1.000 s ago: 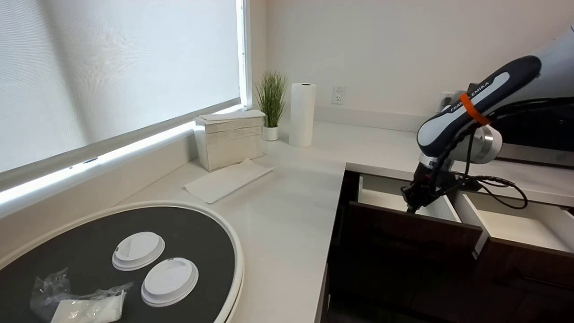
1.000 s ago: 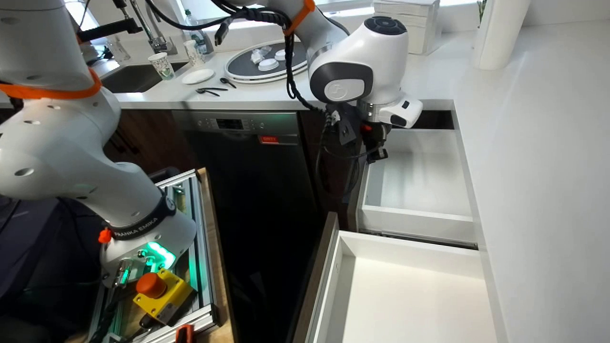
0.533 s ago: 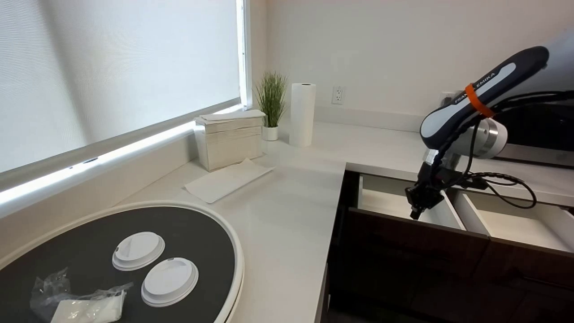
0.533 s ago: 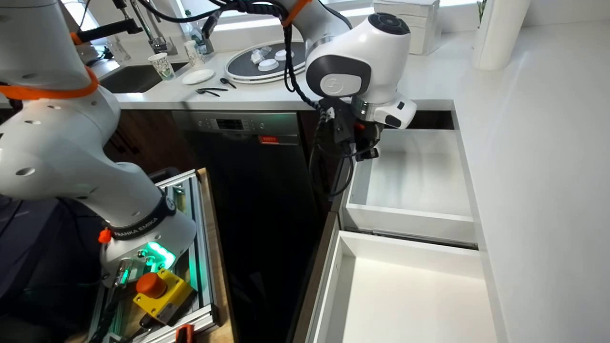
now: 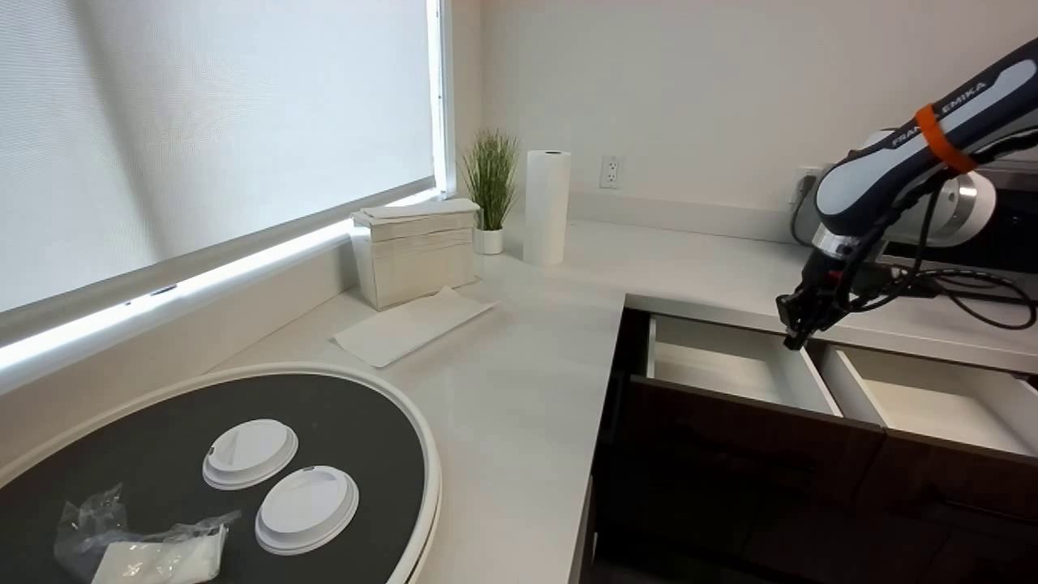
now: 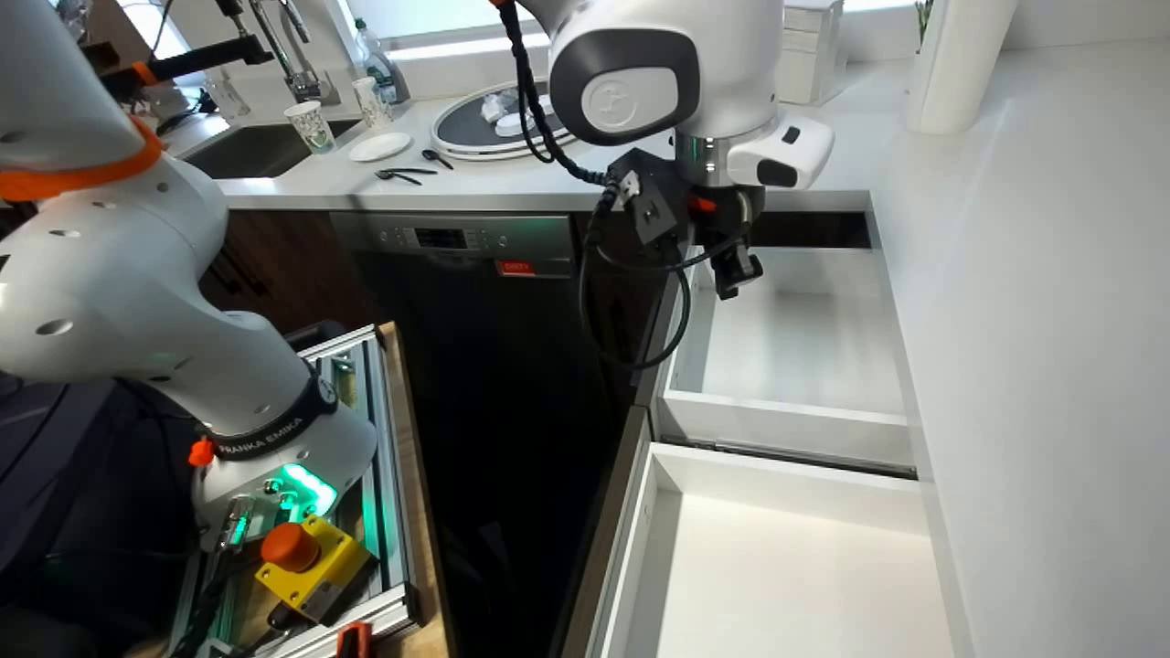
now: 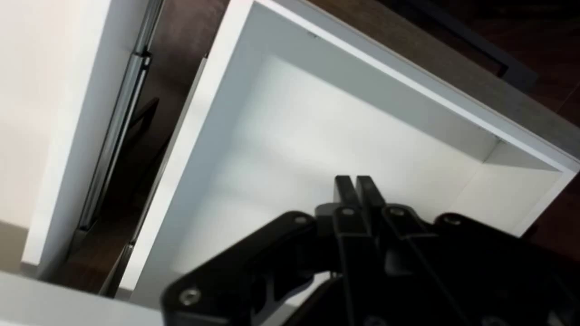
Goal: Open the top cabinet drawer
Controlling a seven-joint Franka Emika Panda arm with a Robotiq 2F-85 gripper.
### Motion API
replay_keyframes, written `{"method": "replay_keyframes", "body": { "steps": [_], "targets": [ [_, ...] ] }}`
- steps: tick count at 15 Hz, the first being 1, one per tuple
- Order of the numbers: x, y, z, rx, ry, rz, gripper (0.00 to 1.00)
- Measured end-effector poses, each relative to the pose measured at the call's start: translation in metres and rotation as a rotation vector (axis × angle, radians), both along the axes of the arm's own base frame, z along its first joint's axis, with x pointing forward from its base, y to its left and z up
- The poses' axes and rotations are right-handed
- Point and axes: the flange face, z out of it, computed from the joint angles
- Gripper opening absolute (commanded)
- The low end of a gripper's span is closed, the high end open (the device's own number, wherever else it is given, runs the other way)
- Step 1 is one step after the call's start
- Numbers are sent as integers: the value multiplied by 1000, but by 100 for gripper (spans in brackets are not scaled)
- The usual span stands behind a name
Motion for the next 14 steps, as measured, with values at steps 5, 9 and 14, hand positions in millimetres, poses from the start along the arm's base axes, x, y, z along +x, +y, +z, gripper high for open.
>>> {"method": "replay_keyframes", "body": {
  "steps": [5, 9, 14],
  "targets": [
    [-26, -20, 74, -31, -78, 13, 78],
    [-51, -33, 125, -13, -59, -43, 100],
    [-71, -35, 168, 12, -32, -128, 100]
  ]
}}
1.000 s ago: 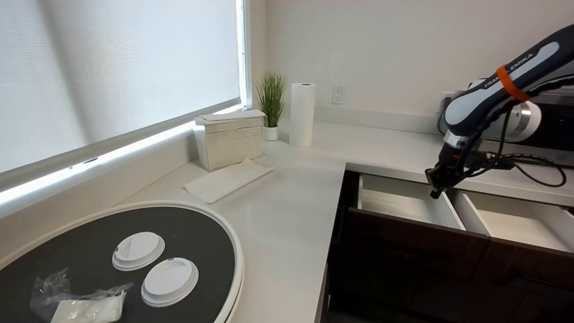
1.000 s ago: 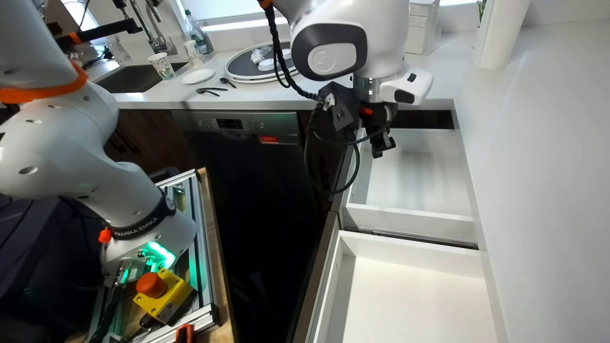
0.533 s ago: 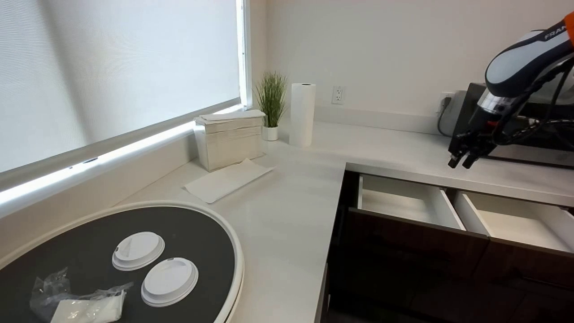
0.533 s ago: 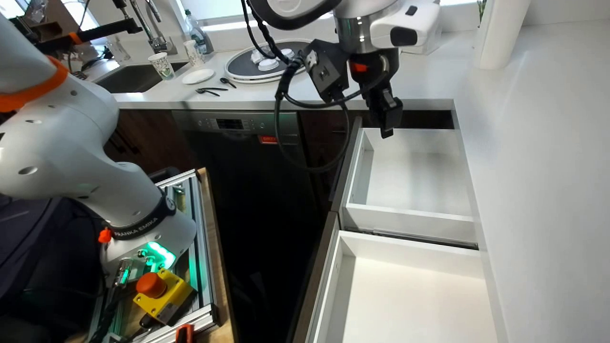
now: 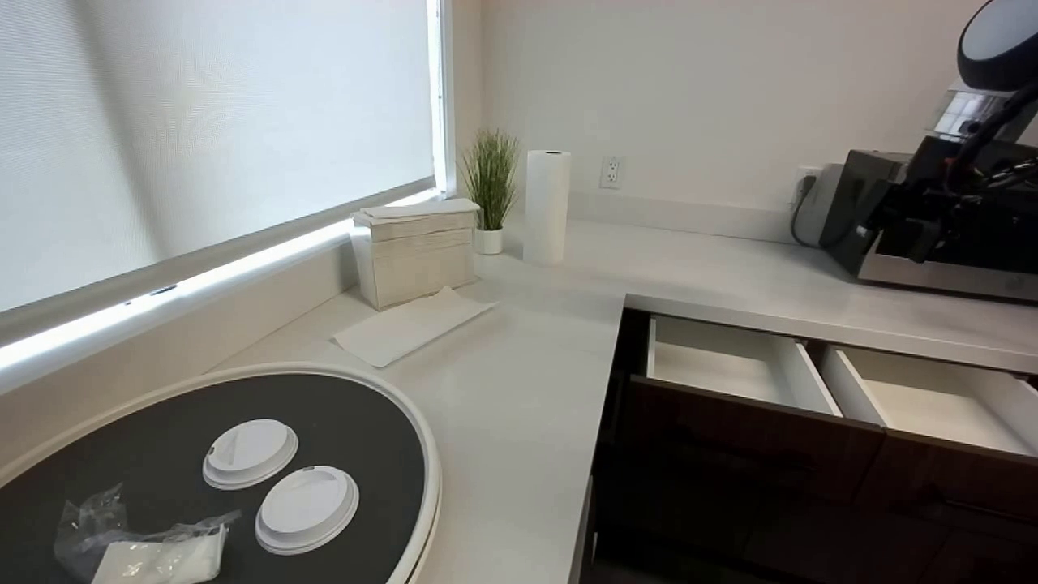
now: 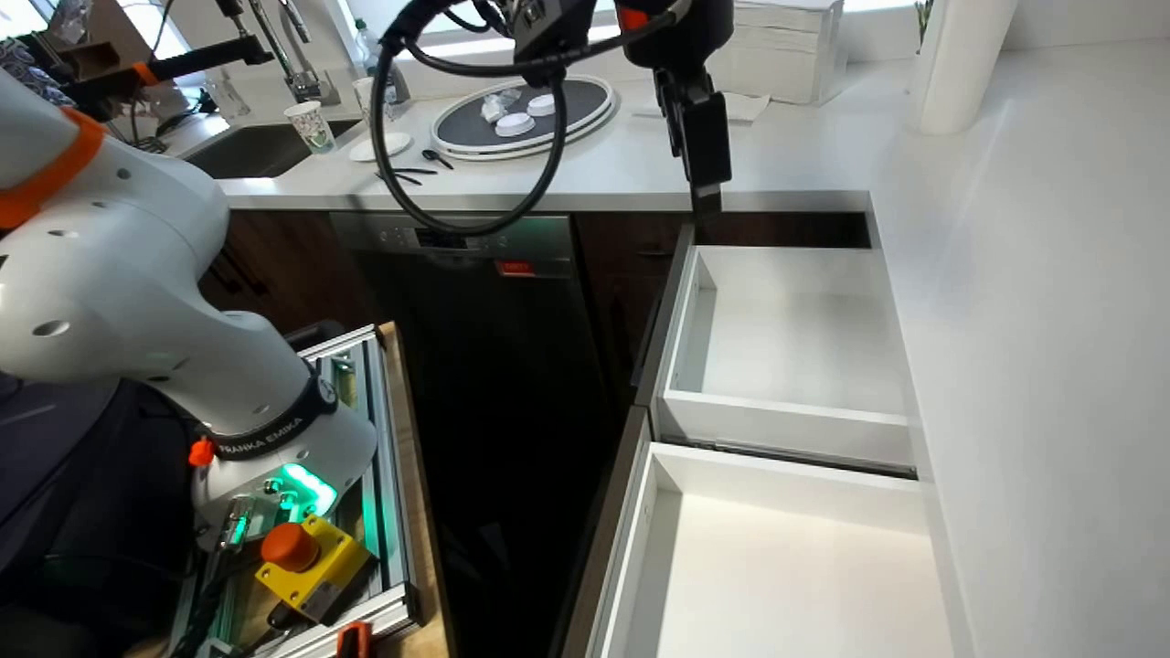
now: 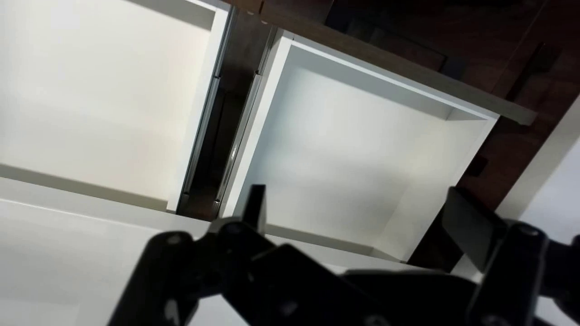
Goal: Open the top cabinet drawer
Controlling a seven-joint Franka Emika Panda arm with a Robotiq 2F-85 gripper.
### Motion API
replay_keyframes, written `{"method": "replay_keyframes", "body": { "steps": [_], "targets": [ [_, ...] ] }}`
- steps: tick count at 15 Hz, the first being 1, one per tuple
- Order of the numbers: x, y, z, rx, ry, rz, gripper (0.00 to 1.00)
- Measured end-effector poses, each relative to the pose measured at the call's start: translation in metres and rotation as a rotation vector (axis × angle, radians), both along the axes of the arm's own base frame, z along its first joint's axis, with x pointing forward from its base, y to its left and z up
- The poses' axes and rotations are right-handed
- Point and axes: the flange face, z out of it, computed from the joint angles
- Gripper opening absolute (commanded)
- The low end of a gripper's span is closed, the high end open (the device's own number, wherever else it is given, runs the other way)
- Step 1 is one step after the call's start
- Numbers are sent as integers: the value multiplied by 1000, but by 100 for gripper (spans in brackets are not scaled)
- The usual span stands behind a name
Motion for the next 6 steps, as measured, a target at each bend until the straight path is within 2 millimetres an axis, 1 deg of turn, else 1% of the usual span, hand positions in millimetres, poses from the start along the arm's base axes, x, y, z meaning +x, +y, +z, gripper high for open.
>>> {"method": "replay_keyframes", "body": {
  "steps": [2, 6],
  "targets": [
    [-2, 1, 4, 2, -4, -8, 100],
    [-2, 1, 3, 3, -2, -10, 100]
  ]
}}
